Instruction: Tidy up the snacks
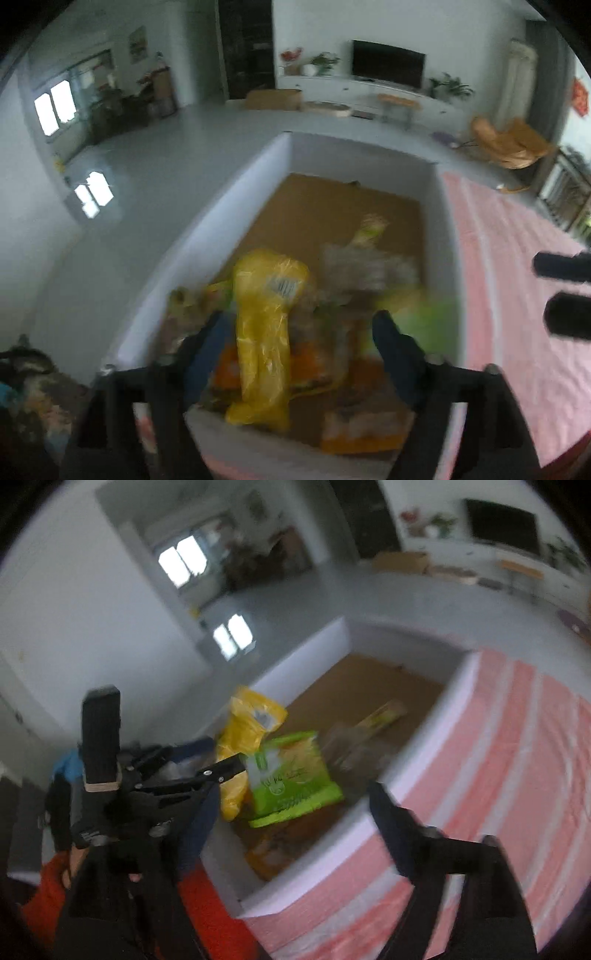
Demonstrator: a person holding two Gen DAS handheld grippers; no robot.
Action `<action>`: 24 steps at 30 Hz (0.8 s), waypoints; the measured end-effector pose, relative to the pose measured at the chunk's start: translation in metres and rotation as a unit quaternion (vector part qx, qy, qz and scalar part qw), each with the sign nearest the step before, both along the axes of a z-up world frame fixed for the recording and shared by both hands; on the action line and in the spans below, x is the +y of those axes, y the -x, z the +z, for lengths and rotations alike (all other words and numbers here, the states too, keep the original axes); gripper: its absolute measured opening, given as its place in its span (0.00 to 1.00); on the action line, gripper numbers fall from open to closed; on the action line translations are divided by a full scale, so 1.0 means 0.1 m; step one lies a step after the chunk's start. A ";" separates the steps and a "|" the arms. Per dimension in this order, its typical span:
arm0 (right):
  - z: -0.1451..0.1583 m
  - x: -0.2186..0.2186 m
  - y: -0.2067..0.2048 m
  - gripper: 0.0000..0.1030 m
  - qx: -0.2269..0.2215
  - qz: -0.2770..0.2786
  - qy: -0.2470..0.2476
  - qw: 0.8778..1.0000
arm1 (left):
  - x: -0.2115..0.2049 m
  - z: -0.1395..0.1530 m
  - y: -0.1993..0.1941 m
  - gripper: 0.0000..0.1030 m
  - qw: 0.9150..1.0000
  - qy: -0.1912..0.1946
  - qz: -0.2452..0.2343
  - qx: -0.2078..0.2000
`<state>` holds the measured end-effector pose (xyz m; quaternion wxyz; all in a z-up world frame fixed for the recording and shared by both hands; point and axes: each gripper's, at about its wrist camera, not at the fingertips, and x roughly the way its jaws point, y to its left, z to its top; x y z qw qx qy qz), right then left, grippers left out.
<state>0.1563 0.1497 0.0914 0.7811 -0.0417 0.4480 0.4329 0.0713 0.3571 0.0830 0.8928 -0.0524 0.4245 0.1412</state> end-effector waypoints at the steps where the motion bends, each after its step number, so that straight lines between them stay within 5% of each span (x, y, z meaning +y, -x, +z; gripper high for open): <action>1: -0.03 0.06 0.03 0.83 -0.003 0.003 0.010 1.000 | 0.00 -0.02 0.04 0.80 1.000 -0.014 0.008 -0.002; 4: 0.01 0.03 0.09 0.83 -0.032 -0.014 0.022 0.999 | -0.10 0.02 0.13 0.80 0.997 -0.065 0.038 -0.014; 7: 0.10 -0.04 0.12 0.83 -0.060 -0.031 0.038 0.997 | -0.27 0.16 0.31 0.94 0.989 -0.103 0.097 -0.039; 9: 0.16 -0.08 0.09 0.85 -0.082 -0.044 0.057 0.994 | -0.22 0.24 0.44 0.99 0.984 -0.099 0.125 -0.074; 13: 0.15 -0.04 0.07 0.85 -0.106 -0.056 0.081 0.989 | -0.14 0.33 0.62 1.00 0.986 -0.027 0.130 -0.103; 18: 0.00 0.05 0.11 0.85 -0.106 -0.058 0.106 0.987 | -0.22 0.32 0.68 1.00 0.980 -0.091 0.149 -0.094; 24: -0.11 0.15 0.18 0.85 -0.111 -0.050 0.122 0.985 | -0.29 0.30 0.69 1.00 0.981 -0.119 0.130 -0.087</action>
